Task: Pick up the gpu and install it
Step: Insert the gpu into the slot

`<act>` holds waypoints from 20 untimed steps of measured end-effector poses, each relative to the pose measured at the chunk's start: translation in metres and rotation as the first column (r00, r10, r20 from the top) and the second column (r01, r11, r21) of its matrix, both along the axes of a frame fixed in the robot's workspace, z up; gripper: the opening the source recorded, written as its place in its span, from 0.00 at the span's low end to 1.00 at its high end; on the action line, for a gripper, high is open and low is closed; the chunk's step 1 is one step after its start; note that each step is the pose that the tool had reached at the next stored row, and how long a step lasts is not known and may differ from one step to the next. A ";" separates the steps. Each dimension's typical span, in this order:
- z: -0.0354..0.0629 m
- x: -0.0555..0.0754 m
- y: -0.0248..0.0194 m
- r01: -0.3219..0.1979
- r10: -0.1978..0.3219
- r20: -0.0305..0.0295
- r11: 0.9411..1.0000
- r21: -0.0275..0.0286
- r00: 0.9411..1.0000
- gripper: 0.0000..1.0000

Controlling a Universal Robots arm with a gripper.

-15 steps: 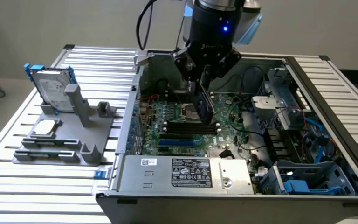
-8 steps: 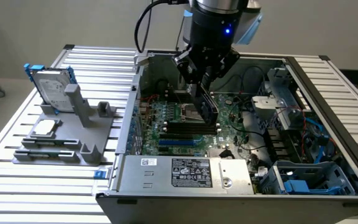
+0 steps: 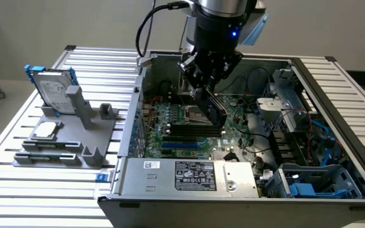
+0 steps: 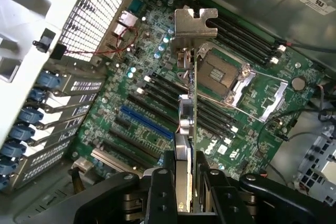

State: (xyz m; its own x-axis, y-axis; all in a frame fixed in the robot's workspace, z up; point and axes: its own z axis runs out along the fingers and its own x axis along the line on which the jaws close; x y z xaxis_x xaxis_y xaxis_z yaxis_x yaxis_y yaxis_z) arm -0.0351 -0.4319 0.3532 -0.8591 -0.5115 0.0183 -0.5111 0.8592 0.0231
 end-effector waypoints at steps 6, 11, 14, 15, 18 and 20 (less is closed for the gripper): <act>-0.0032 0.000 0.0000 -0.099 0.099 0.012 0.995 0.008 0.995 0.26; -0.0058 0.000 0.0000 -0.180 0.180 0.021 0.984 0.014 0.983 0.26; -0.0074 0.000 0.0000 -0.229 0.228 0.027 0.973 0.017 0.973 0.26; -0.0080 0.000 0.0000 -0.246 0.245 0.029 0.969 0.018 0.969 0.26; -0.0098 0.000 0.0000 -0.296 0.296 0.034 0.955 0.020 0.955 0.26; -0.0111 0.000 0.0000 -0.331 0.330 0.038 0.944 0.020 0.943 0.26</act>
State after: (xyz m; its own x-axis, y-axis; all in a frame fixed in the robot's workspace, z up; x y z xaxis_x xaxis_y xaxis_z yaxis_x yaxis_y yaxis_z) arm -0.0351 -0.4319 0.3421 -0.6419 -0.7664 -0.0245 -0.7668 0.6415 0.0213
